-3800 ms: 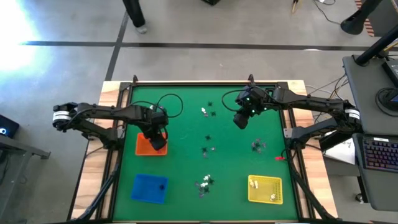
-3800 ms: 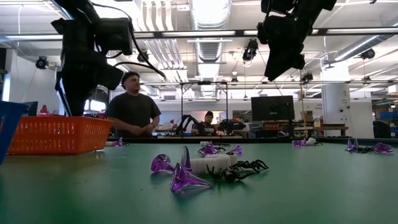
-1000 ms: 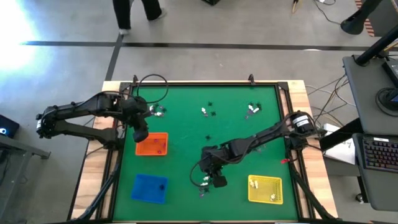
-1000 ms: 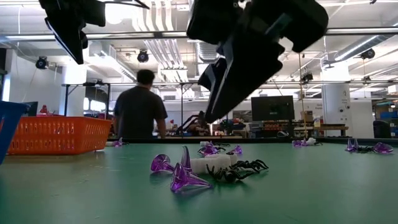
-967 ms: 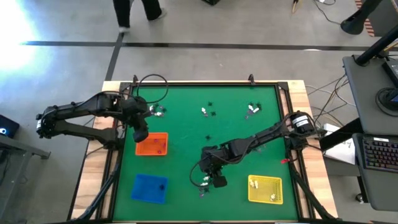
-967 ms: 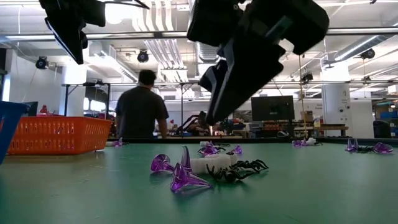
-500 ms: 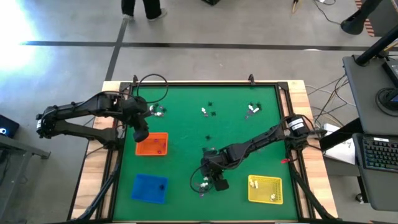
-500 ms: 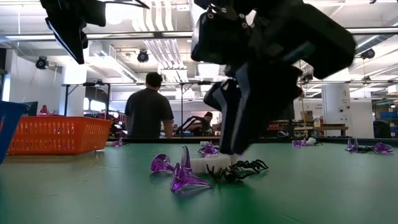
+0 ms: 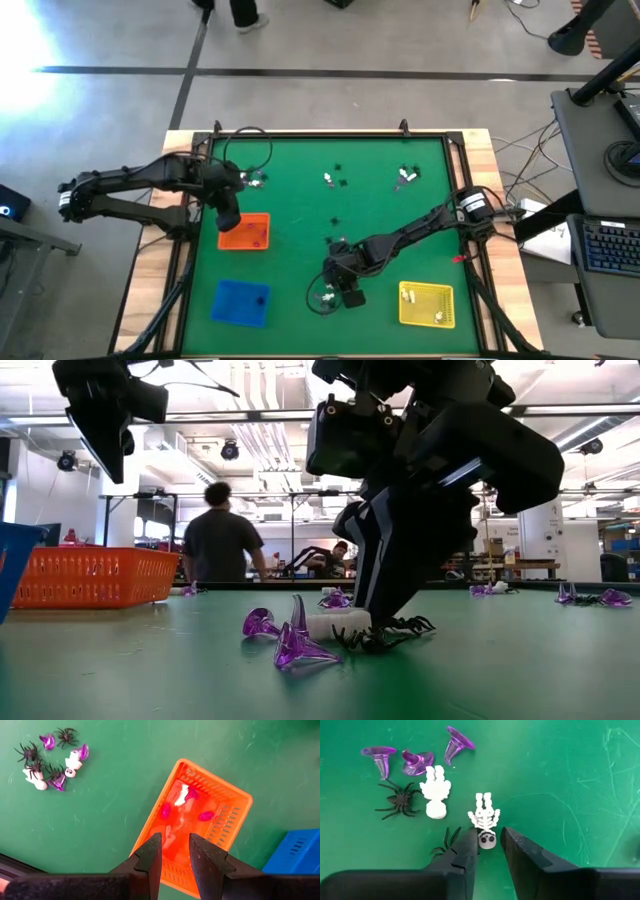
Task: Sort Halloween decoration
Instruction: Put the white skeleton toy into the yellow bin
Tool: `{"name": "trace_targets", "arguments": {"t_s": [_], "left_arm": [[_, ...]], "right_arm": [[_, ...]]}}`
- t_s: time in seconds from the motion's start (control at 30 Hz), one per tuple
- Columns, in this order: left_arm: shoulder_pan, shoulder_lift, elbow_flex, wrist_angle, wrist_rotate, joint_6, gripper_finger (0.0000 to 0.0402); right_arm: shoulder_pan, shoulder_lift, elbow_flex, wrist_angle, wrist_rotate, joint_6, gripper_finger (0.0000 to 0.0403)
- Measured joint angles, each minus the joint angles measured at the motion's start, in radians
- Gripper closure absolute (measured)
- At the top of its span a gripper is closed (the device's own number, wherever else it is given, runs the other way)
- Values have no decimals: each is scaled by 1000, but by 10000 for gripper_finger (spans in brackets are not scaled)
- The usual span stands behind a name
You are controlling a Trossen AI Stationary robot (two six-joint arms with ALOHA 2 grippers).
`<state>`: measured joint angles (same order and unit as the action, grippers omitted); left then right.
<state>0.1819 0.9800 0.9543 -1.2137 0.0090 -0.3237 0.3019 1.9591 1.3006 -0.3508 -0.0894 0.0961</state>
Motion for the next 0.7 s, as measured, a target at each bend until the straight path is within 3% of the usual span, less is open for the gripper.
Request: {"name": "trace_targets", "arguments": {"t_s": [0.27,0.7], "left_arm": [[0,-2,-6,1,11,-11,322],[0,-3,-7,1,53,-38,322]], "right_arm": [[-1,-2,0,-3,3,59,384],[2,-45,87,-108,25,174,389]]}}
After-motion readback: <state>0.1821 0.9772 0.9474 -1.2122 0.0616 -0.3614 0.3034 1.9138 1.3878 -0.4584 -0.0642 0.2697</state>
